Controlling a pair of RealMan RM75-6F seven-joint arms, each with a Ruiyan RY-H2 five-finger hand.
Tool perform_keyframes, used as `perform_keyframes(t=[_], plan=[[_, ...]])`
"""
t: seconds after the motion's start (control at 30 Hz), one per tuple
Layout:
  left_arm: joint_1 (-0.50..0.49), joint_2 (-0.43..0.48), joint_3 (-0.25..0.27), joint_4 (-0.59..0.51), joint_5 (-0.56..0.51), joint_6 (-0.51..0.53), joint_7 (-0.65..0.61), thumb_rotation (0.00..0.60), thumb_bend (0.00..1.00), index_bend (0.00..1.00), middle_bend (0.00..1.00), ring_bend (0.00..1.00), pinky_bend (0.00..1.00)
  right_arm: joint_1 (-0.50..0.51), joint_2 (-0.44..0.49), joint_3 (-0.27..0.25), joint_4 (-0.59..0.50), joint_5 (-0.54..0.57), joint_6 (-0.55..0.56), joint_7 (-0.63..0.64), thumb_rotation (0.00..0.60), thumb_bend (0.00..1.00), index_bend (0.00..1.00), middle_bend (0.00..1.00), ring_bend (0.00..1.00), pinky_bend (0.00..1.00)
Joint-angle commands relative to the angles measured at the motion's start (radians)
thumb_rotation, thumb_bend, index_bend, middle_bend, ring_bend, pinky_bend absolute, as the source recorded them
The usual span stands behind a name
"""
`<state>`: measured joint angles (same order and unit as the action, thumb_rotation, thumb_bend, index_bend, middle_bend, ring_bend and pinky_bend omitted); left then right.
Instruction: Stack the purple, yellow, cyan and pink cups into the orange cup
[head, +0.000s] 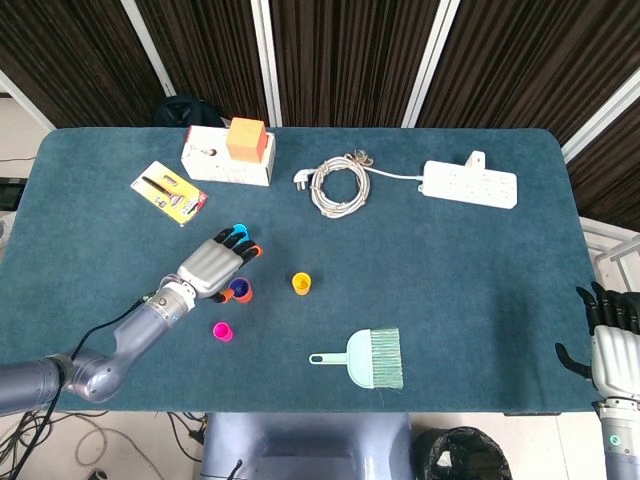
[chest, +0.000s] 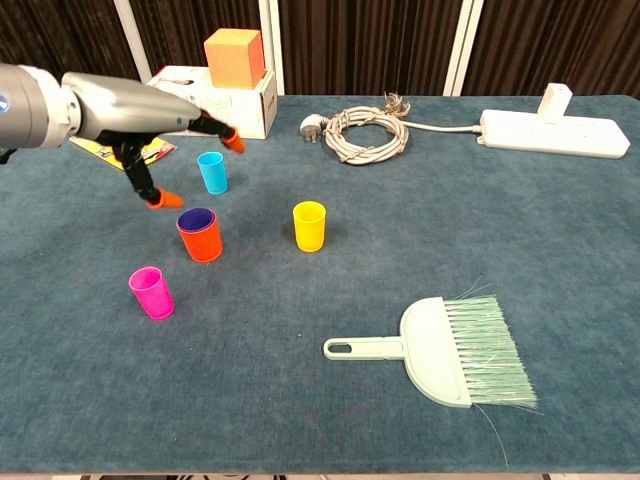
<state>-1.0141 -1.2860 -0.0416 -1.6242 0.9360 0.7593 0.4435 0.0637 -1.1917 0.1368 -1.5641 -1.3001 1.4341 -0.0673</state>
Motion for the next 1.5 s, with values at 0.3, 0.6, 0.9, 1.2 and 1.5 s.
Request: perform_keyframes(t=[0.3, 0.6, 0.9, 1.2, 1.5], plan=[[-0.151, -0.101, -0.087, 0.090, -0.140, -0.097, 0.061, 0.600, 0.27, 0.18, 0.11, 0.00, 0.00, 0.001, -0.004, 0.004, 0.012, 0.013, -0.008, 0.003, 0.600, 0.34, 0.12, 0.05, 0.09, 0.05], [-0.269, -0.225, -0.050, 0.194, -0.282, -0.147, 0.140, 0.600, 0.27, 0.18, 0.11, 0.00, 0.00, 0.002, -0.007, 0.007, 0.021, 0.014, -0.010, 0.013, 0.600, 0.34, 0.12, 0.05, 0.09, 0.05], [-0.303, -0.265, -0.001, 0.234, -0.348, -0.159, 0.156, 0.600, 0.27, 0.21, 0.11, 0.00, 0.00, 0.002, -0.008, 0.011, 0.028, 0.020, -0.012, 0.020, 0.600, 0.34, 0.12, 0.05, 0.09, 0.05], [-0.308, -0.295, 0.016, 0.264, -0.334, -0.138, 0.144, 0.600, 0.28, 0.31, 0.12, 0.00, 0.00, 0.001, -0.009, 0.011, 0.030, 0.021, -0.012, 0.019, 0.600, 0.34, 0.12, 0.05, 0.09, 0.05], [-0.309, -0.306, 0.027, 0.278, -0.327, -0.113, 0.146, 0.600, 0.31, 0.37, 0.14, 0.00, 0.00, 0.002, -0.009, 0.012, 0.032, 0.023, -0.015, 0.023, 0.600, 0.34, 0.12, 0.05, 0.09, 0.05]])
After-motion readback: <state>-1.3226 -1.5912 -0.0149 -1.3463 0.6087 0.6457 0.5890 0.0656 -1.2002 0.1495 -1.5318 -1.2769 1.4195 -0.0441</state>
